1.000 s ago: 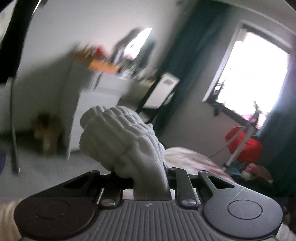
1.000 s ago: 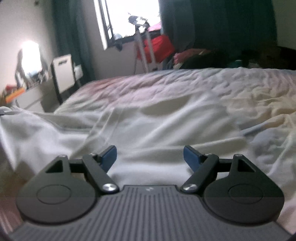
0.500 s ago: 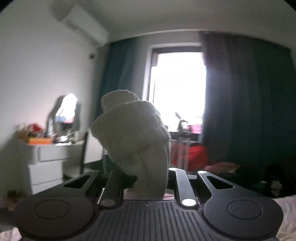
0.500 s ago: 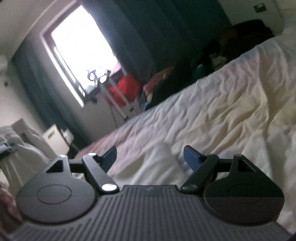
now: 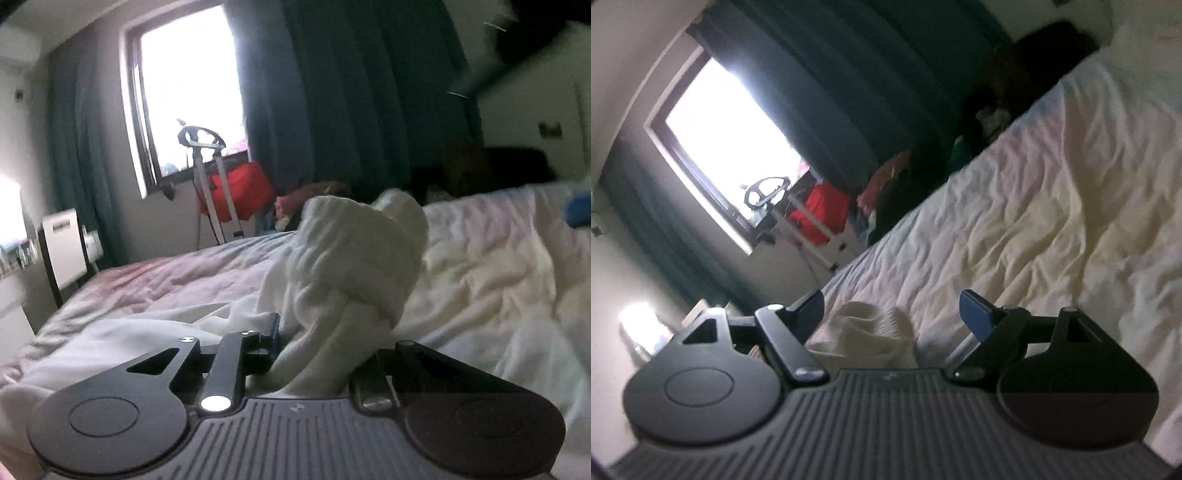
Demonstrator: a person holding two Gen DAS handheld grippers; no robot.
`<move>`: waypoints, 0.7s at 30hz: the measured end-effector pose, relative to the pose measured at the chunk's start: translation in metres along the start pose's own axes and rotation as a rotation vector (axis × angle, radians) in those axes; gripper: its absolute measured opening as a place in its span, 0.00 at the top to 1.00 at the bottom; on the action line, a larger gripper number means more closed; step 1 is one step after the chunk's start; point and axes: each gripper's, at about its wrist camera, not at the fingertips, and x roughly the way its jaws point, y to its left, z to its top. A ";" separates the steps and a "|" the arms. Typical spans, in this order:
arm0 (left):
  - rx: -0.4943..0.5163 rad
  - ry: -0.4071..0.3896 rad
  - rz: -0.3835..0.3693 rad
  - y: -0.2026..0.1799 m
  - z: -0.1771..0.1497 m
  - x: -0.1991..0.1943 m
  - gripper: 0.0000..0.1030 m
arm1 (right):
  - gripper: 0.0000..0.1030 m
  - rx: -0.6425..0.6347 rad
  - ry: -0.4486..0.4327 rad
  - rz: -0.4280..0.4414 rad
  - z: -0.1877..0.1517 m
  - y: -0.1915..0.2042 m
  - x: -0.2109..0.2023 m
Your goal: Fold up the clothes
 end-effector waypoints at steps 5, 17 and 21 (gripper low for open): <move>-0.075 0.156 -0.080 0.041 -0.002 0.001 0.17 | 0.20 0.070 0.064 0.077 -0.008 -0.003 0.007; 0.084 0.158 -0.156 0.168 -0.032 -0.054 0.10 | 0.20 0.059 0.173 0.036 -0.036 0.011 0.021; 0.085 0.122 -0.081 0.202 -0.040 -0.072 0.09 | 0.20 0.094 0.221 0.007 -0.056 0.010 0.035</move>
